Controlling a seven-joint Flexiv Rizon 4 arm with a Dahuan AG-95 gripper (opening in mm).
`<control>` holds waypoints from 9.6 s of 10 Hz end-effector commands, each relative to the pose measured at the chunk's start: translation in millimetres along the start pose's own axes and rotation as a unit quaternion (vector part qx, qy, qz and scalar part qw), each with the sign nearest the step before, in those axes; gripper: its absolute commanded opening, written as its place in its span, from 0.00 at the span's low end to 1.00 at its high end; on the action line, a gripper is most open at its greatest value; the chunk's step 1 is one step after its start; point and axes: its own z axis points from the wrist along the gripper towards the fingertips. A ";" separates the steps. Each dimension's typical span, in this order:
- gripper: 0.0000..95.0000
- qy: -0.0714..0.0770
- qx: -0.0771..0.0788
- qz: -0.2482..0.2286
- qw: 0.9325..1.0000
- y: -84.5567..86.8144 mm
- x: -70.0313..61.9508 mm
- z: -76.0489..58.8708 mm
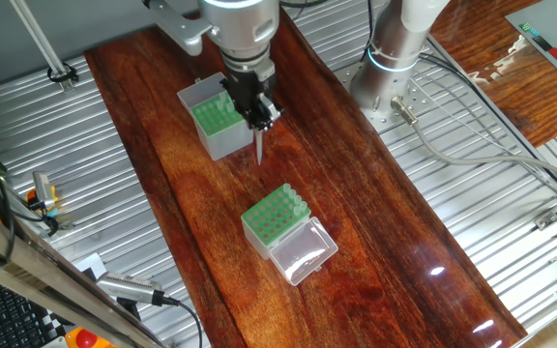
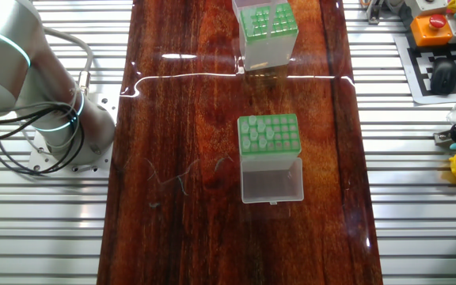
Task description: Transfer all large pipette tips from one holder to another
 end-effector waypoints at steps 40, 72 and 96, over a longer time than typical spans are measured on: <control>0.00 -0.029 -0.007 -0.010 0.999 101.3 -0.1 52.5; 0.20 -0.036 -0.014 0.044 0.998 -12.3 21.5 59.8; 0.20 -0.040 -0.009 -0.005 0.999 -171.3 33.3 74.4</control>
